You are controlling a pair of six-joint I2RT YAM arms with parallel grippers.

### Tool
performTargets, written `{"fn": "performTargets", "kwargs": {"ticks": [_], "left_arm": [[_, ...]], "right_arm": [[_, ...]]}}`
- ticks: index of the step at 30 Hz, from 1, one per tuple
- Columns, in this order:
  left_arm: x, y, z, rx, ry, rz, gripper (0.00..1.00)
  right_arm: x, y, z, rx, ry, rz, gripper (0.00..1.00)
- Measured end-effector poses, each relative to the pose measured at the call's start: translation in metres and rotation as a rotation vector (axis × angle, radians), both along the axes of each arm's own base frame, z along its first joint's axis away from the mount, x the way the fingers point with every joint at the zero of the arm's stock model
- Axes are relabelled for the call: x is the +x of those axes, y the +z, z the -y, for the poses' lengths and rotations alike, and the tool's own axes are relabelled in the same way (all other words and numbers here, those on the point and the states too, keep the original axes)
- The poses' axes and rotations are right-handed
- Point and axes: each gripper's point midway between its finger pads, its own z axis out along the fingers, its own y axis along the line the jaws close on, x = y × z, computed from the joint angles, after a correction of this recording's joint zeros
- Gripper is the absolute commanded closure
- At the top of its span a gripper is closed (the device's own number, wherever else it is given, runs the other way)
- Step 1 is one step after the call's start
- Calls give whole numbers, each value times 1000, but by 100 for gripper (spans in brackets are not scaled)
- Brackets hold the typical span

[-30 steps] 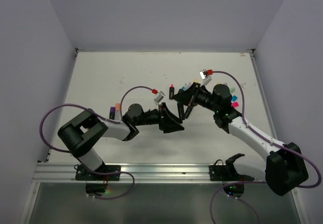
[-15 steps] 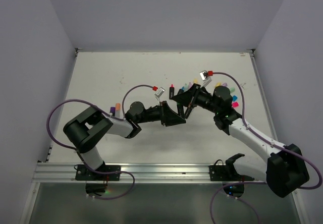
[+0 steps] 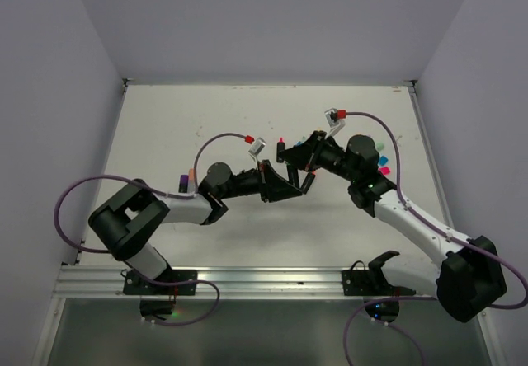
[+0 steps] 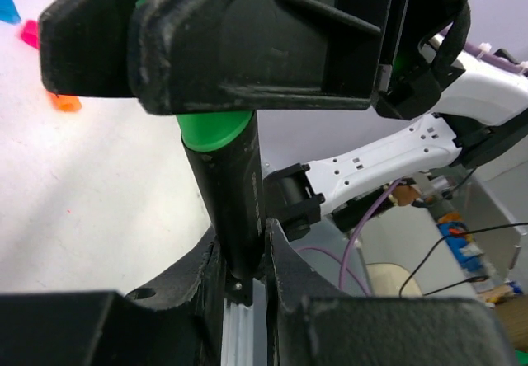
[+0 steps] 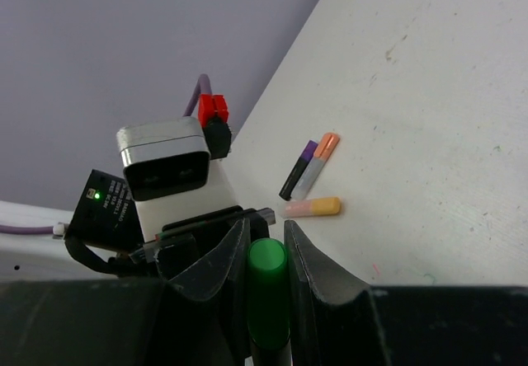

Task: Open the pen caps

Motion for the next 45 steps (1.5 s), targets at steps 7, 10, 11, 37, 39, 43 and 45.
{"fn": "performTargets", "kwargs": {"ticks": [7,10,11,37,39,43,45], "left_arm": [[1,3,-10,65,50,133,100],[1,-3,-12,101,50,152,100],[0,-6,-13,113,50,154,100],[6,10,-17,54,66,208,41],[5,9,-14,42,56,196,41],[5,4,-10,42,39,176,56],[7,0,-9,48,44,157,100]], "right_arm": [[-3,10,-4,-30,27,36,94],[-6,5,-5,-56,49,33,100],[-6,3,-5,-66,54,30,100],[-19,-19,-1,-71,68,-68,100],[-20,-21,-1,-67,67,-76,100],[-20,-24,-1,-59,64,-89,100],[-22,-22,-2,-45,70,-98,100]]}}
